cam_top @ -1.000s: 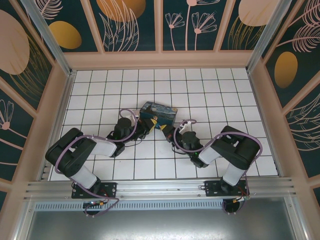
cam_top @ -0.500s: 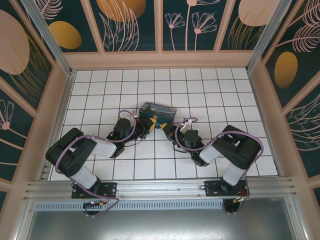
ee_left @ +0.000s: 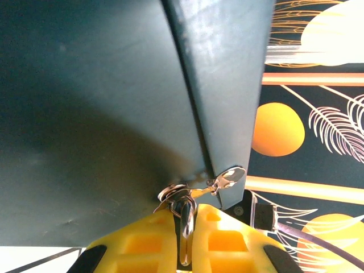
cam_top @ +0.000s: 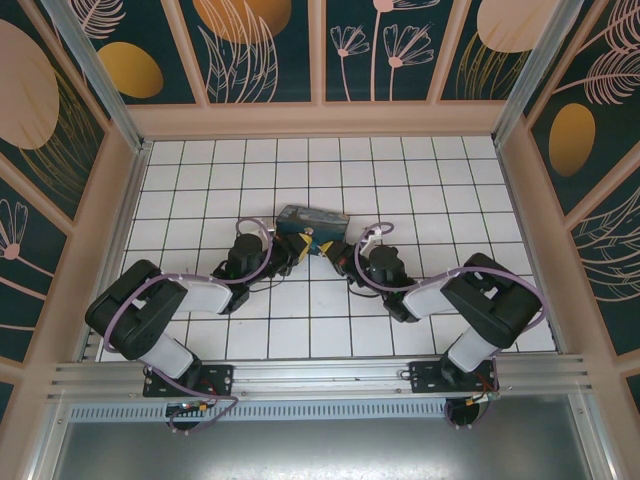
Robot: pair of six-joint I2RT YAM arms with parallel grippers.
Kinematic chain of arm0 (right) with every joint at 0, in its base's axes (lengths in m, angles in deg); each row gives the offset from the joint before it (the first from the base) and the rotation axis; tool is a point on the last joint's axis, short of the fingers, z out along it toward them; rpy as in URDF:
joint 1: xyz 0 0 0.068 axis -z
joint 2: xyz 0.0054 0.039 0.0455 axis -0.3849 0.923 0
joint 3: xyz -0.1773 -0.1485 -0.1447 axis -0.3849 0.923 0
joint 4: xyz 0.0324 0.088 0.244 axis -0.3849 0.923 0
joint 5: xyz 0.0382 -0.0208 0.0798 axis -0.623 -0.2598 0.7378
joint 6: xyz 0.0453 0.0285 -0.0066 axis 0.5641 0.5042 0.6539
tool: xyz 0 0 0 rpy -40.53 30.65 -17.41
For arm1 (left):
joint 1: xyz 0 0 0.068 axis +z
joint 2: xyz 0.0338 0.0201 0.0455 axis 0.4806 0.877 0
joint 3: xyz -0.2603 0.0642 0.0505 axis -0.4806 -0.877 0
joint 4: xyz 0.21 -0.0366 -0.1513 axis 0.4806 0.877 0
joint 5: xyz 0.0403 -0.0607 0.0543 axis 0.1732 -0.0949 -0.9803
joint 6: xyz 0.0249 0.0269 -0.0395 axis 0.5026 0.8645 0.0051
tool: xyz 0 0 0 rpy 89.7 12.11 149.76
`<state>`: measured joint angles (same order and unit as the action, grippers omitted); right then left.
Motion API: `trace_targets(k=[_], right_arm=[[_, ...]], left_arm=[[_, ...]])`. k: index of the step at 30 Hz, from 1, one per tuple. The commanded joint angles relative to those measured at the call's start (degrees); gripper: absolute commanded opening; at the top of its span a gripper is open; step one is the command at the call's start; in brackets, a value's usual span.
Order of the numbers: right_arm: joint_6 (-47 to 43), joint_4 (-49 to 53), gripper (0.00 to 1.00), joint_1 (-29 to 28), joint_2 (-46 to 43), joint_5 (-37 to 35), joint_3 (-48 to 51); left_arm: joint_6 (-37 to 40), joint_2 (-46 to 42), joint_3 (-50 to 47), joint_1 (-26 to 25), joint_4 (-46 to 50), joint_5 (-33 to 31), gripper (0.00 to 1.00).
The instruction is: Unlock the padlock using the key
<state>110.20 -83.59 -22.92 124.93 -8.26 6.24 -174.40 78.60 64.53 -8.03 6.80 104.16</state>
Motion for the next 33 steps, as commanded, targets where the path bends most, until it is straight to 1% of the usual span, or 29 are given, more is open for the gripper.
trace_targets(k=[1, 6, 15, 23, 26, 30, 33], right_arm=[[-0.75, -10.04, 0.0, -1.79, 0.81, 0.68, -4.35], [-0.5, -16.89, 0.0, -1.92, 3.97, -0.76, -2.7], [-2.58, -18.02, 0.0, -1.89, 4.84, -2.71, -2.39], [-1.57, -21.21, 0.0, -2.05, 8.15, 0.69, -5.38], [-2.55, -19.28, 0.0, -1.54, 7.0, 1.46, -5.74], [-5.61, -11.04, 0.0, 0.74, 2.63, 1.67, -5.18], [-6.94, -7.32, 0.0, 2.34, 0.79, 3.25, -5.63]], left_arm=[[0.69, 0.81, 0.29, -2.47, 1.0, 7.69, 0.0], [-1.36, 0.64, 0.08, -2.53, -0.5, 8.6, 0.0], [-8.64, 1.78, -2.37, -2.45, -9.58, 10.0, 0.0], [-8.31, 0.48, -2.36, -2.47, -8.98, 10.6, 0.0], [-5.75, -0.35, -1.58, -2.48, -5.76, 11.16, 0.0], [-1.64, -1.72, -0.61, -2.46, -0.71, 11.5, 0.0], [0.27, -2.15, -0.23, -2.5, 1.26, 11.73, 0.0]])
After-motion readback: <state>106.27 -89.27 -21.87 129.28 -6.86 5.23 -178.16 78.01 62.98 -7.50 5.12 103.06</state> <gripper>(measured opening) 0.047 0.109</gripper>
